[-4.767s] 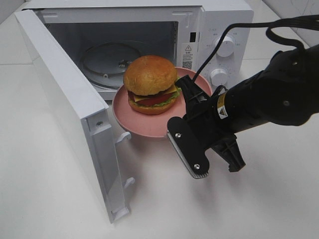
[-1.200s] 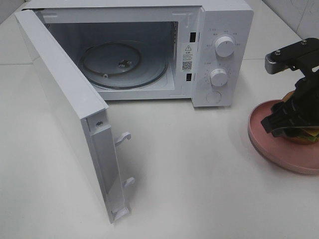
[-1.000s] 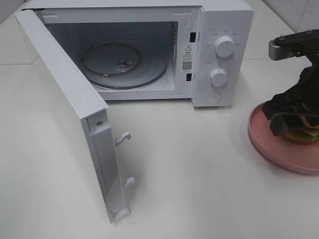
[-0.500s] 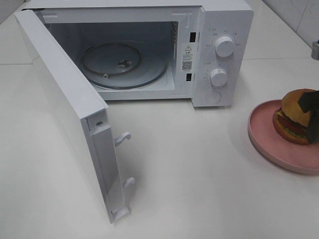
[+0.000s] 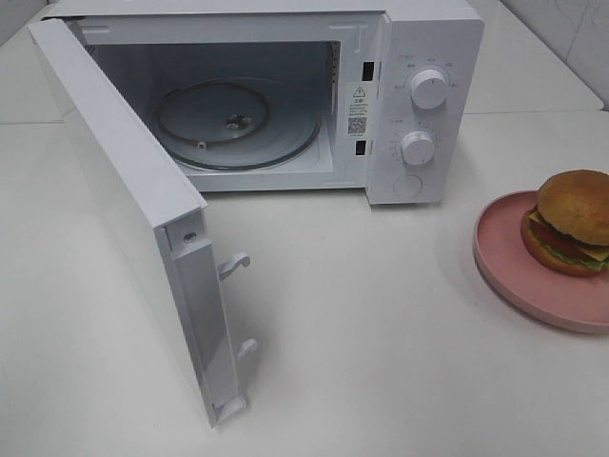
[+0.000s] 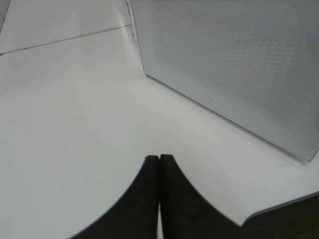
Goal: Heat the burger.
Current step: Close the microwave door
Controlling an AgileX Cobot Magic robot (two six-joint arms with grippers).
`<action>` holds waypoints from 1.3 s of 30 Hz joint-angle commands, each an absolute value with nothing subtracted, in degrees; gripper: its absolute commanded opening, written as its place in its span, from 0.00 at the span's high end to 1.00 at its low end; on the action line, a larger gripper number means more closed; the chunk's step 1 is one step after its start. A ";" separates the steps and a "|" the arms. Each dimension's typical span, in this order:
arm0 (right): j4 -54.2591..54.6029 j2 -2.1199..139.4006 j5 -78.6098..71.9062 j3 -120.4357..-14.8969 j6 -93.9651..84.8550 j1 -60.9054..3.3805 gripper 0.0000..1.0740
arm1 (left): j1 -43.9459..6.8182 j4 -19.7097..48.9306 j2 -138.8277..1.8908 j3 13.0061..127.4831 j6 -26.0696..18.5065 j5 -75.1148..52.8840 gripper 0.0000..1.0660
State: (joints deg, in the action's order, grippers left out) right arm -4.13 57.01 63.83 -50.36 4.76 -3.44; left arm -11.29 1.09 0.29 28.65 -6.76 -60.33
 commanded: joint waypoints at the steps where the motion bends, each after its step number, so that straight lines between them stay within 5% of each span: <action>1: -4.35 53.86 64.80 -49.16 4.30 -3.15 0.38 | -11.23 1.32 1.43 28.48 -6.65 -59.59 1.00; 10: -4.35 27.39 64.17 -36.15 3.78 -3.21 0.38 | -11.23 1.32 1.43 28.48 -6.65 -59.59 1.00; 23: -2.58 3.44 60.91 -30.54 4.01 -3.21 0.38 | -11.23 1.32 1.43 28.48 -6.65 -59.59 1.00; 39: 0.00 -1.66 57.41 -28.59 -1.03 -3.21 0.38 | -11.23 1.32 1.43 28.48 -6.65 -59.59 1.00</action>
